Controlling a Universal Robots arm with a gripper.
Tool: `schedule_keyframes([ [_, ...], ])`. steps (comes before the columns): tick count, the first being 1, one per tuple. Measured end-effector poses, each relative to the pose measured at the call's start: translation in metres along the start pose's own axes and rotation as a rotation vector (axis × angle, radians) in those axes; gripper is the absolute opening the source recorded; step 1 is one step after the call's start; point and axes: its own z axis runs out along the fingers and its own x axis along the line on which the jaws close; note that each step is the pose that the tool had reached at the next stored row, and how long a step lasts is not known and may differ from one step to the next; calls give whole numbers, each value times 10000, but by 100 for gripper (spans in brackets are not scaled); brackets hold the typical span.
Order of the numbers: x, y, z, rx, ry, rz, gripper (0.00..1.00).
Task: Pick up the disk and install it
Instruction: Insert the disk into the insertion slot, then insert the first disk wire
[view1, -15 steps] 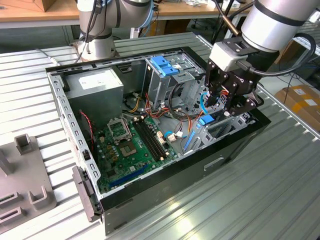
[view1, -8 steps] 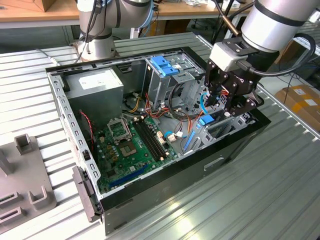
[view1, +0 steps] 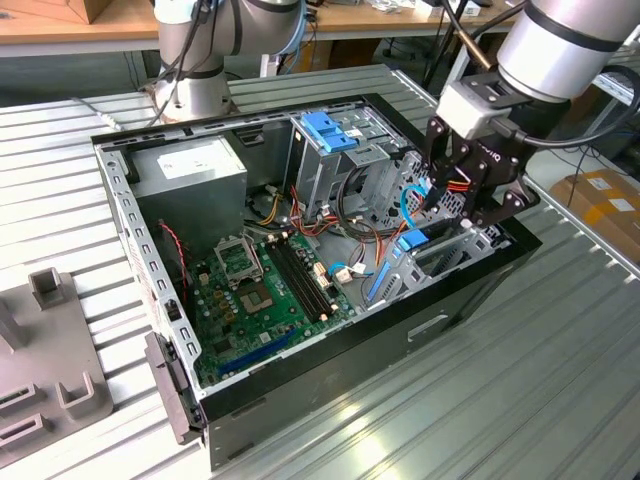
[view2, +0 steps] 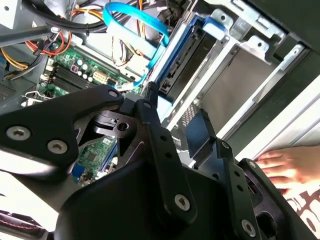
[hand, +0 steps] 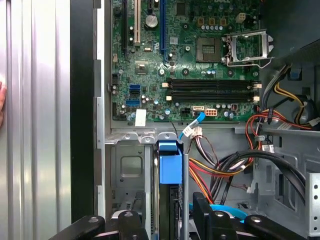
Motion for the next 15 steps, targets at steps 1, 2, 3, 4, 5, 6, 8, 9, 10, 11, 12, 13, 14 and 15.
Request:
schedule_keyframes([
  [1, 0, -1, 0, 0, 0, 0, 50],
  [2, 0, -1, 0, 0, 0, 1, 50],
  [3, 1, -1, 0, 0, 0, 1, 50],
  [4, 1, -3, 0, 0, 0, 0, 50],
  [5, 1, -5, 0, 0, -1, 0, 50],
  [6, 1, -5, 0, 0, 0, 1, 50],
  [8, 1, -5, 0, 0, 0, 1, 50],
  [9, 1, -6, 0, 0, 0, 0, 50],
  [10, 1, -5, 0, 0, 0, 1, 50],
  [11, 1, -6, 0, 0, 0, 1, 50],
  [12, 1, -6, 0, 0, 0, 1, 50],
  [13, 1, -6, 0, 0, 0, 1, 50],
  [14, 1, -6, 0, 0, 0, 1, 50],
  [15, 1, -12, 0, 0, 1, -1, 50],
])
